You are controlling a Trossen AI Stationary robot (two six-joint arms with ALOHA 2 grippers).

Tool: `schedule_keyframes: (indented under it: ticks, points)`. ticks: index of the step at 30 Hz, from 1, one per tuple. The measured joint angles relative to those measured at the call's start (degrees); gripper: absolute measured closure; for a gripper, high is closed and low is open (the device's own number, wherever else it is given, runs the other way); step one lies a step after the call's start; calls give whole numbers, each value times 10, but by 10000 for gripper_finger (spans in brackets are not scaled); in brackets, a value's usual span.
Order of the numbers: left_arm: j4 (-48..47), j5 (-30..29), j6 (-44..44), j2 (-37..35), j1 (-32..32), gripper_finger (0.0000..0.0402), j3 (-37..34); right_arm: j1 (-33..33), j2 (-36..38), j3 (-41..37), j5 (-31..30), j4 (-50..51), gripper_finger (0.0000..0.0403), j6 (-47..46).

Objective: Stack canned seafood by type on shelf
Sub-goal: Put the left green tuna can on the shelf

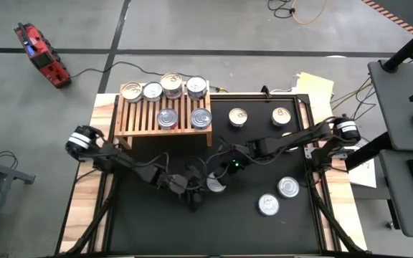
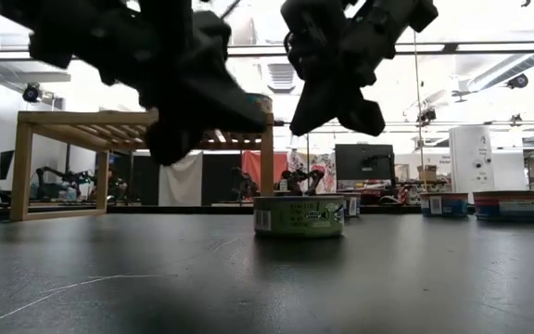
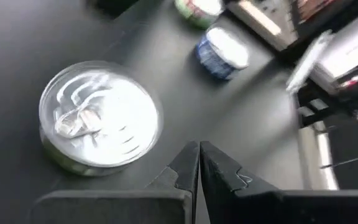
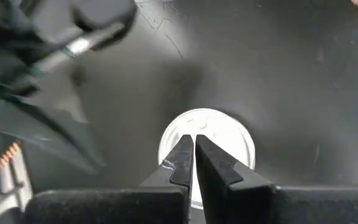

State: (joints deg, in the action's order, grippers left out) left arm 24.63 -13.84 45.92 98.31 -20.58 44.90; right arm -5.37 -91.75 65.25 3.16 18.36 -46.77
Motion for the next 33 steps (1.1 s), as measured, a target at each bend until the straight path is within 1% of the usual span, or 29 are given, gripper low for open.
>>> schedule_keyframes:
  ticks: [3,7,12,15,19,24,30,33]
  points:
    - [-4,-3,2,21,8,401,2,0,5,-1,12,22,394,-65]
    - [4,-7,1,38,14,401,13,-5,5,-8,58,33,394,-147]
    - [4,-8,-17,39,22,401,22,-19,5,-16,45,34,394,-189]
    - [-4,-8,-19,41,25,401,22,-20,5,-22,29,33,393,-194]
    - [-6,-8,-19,51,29,401,21,-18,5,-34,27,35,387,-202]
    - [-1,-8,-17,65,30,401,20,-15,5,-46,27,36,350,-198]
    - [1,-12,-13,66,30,401,18,-9,5,-59,27,31,279,-181]
    - [2,-19,-12,66,28,401,12,-6,5,-74,27,11,246,-179]
